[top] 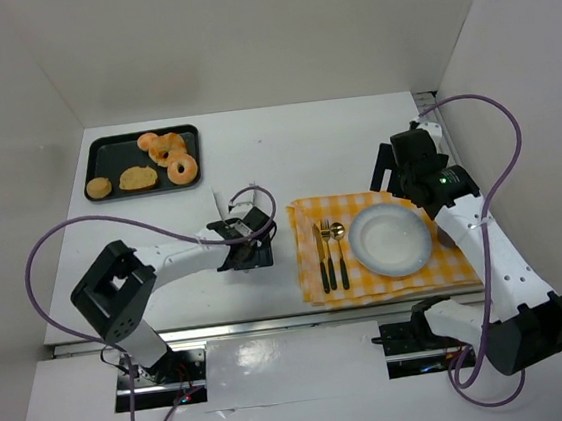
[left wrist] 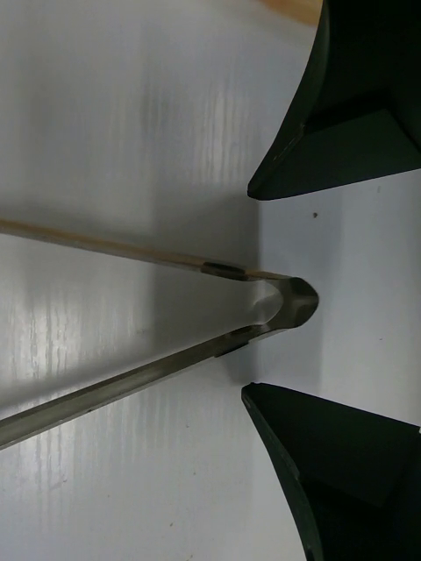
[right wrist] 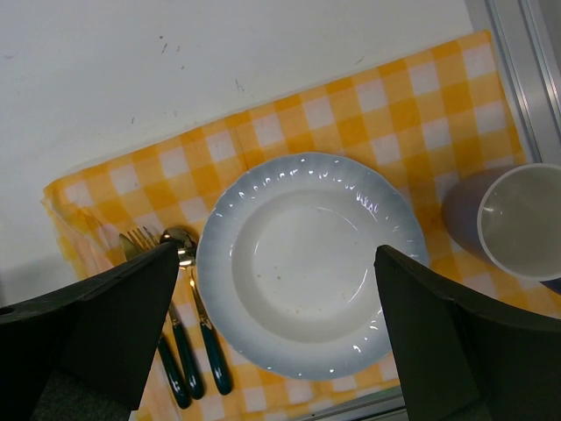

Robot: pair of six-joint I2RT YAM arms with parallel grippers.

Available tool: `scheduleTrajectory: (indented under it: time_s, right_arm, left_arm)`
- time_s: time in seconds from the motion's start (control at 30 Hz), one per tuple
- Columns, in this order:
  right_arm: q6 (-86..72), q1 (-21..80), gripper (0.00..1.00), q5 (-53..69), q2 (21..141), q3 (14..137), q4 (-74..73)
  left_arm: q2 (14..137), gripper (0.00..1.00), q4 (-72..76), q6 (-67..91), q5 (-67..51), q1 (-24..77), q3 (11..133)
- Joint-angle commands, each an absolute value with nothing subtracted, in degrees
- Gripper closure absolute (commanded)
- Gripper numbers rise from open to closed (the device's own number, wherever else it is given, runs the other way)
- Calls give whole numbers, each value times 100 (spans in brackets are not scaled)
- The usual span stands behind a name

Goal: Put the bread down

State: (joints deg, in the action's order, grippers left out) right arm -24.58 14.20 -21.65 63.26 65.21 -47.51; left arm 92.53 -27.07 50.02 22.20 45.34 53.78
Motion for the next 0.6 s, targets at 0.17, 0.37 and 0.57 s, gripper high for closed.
scheduleTrajectory:
  time_s: [0.17, 0.37, 0.57]
  right_arm:
    - [-2496, 1380, 0, -2224, 6372, 6724, -4544]
    - [-2496, 1380, 0, -2224, 6372, 6724, -4544]
    - [-2496, 1380, 0, -2285, 6372, 6724, -4544]
  left_arm:
    - [9878, 1, -2083, 4782, 1785, 3833, 5941]
    - [10467, 9, -2083, 4465, 1775, 3499, 6670]
    - [10538, 38, -2206, 4290, 1907, 3498, 7005]
